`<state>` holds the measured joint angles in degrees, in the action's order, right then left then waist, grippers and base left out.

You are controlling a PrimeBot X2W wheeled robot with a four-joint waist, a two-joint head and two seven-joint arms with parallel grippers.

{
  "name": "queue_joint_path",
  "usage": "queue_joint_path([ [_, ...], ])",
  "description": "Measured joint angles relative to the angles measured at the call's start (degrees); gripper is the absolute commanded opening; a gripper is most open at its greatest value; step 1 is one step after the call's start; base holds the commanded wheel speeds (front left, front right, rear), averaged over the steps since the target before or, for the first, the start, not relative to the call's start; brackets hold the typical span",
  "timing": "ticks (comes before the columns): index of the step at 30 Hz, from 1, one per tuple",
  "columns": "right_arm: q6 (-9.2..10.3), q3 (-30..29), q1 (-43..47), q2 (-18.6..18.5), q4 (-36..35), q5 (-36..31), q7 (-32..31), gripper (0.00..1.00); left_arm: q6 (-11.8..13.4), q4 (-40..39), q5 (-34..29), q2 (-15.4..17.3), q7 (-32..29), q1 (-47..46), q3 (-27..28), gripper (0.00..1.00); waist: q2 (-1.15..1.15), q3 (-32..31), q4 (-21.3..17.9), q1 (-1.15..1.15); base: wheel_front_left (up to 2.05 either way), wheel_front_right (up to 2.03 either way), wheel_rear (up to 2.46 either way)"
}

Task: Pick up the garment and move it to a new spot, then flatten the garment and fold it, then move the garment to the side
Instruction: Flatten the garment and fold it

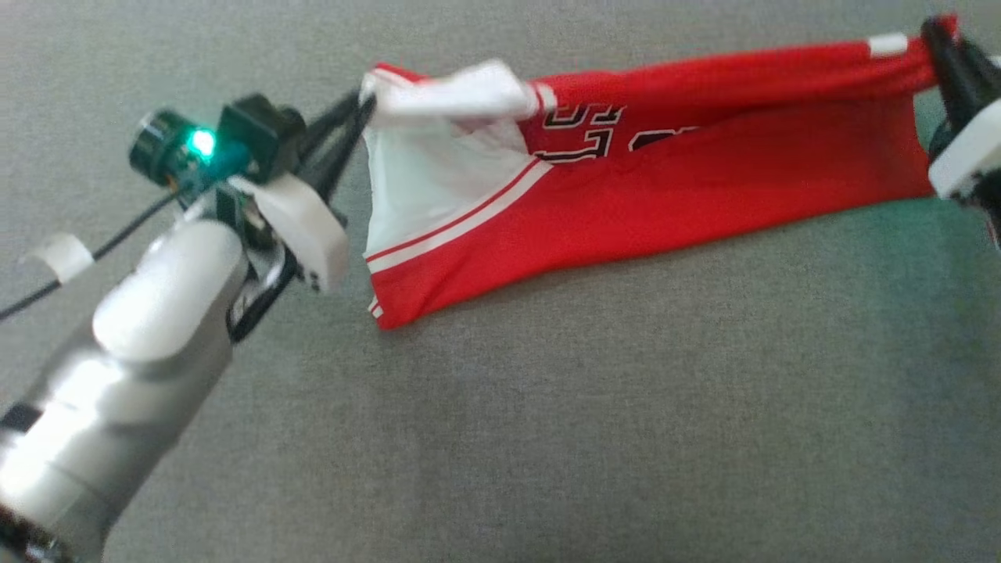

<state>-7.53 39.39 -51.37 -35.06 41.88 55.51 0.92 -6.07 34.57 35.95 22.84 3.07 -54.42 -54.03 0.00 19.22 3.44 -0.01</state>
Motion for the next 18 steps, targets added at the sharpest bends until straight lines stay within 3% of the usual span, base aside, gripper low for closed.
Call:
queue_joint_path([
  [11,0.0,9.5,2.6,-4.7,-1.4,1.6,-5.3,0.0,-0.5,-13.6,4.5,5.9,-11.9,8.9,-4.0,0.0,0.0,-2.6,0.6,0.0,0.0,0.0,0.0],
  [18,0.0,15.1,2.5,-5.8,-0.3,-0.9,-5.5,0.0,0.6,-18.1,4.7,7.7,-15.0,10.4,-5.5,0.0,0.0,-2.4,0.3,0.0,0.0,0.0,0.0],
])
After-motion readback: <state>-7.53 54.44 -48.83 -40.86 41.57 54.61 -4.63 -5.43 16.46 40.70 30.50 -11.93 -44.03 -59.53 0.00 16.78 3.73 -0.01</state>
